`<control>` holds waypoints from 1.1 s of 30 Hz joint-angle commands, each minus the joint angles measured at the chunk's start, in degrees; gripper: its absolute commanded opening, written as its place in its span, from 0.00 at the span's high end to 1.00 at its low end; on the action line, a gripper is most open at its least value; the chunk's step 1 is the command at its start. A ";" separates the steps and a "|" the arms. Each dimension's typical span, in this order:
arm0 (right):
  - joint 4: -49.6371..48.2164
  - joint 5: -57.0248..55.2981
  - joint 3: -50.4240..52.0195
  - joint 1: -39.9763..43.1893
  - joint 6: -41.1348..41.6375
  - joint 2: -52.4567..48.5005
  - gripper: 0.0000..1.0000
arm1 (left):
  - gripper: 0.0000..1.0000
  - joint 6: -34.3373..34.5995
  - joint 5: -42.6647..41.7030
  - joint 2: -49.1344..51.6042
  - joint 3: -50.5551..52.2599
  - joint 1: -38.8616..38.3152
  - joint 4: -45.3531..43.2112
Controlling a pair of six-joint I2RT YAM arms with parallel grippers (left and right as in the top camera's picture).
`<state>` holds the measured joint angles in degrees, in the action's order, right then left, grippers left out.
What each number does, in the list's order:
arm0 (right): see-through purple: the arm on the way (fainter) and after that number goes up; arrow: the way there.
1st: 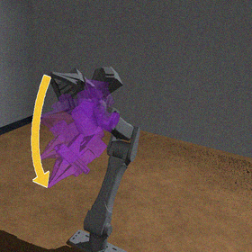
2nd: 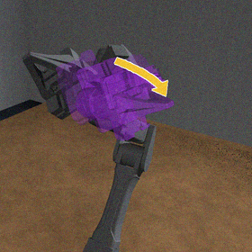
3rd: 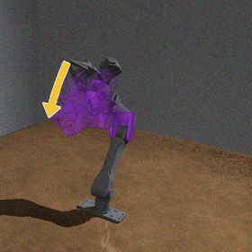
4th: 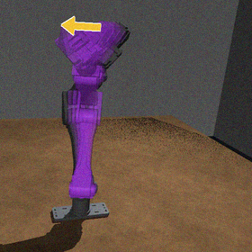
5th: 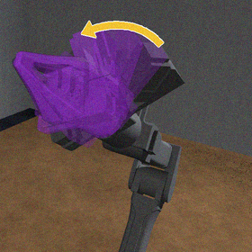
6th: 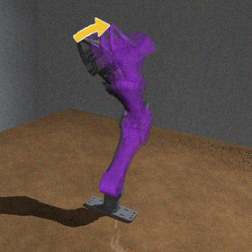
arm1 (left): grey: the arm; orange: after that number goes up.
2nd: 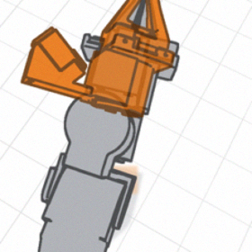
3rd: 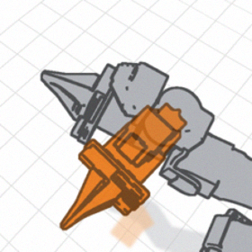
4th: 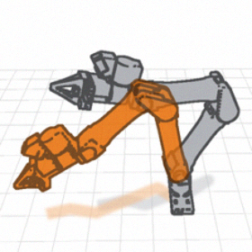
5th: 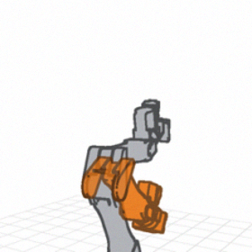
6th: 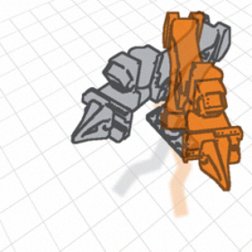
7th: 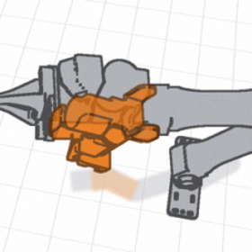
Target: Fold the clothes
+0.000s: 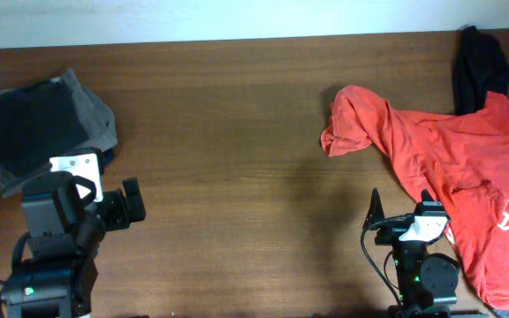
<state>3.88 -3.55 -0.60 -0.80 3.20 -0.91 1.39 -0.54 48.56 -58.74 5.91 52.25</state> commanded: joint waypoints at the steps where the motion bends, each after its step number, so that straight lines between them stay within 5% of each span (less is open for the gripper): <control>1: 0.48 0.33 0.28 -0.33 0.20 0.48 0.01 | 0.01 0.55 0.37 -0.02 0.15 0.26 -0.15; 10: 0.48 0.33 0.28 -0.33 0.22 0.48 0.01 | 0.01 0.55 0.37 -3.21 3.30 0.26 -0.20; 14: 0.46 0.31 0.28 -0.33 0.22 0.48 0.01 | 0.01 -0.94 4.31 -6.99 13.35 0.26 -2.73; 26: 0.48 0.33 0.28 -0.33 0.20 0.48 0.01 | 0.01 -0.96 -6.14 -23.08 51.43 0.26 -58.97; 30: 0.48 0.33 0.28 -0.33 0.20 0.48 0.01 | 0.01 -0.98 -6.10 -29.11 57.42 0.26 -70.40; 33: 0.48 0.33 0.28 -0.33 0.22 0.48 0.01 | 0.01 -1.01 -5.70 -34.03 58.18 0.26 -71.06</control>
<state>3.88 -3.36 -0.58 -0.80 3.22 -0.91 1.13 -5.56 18.83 -1.89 5.93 -18.48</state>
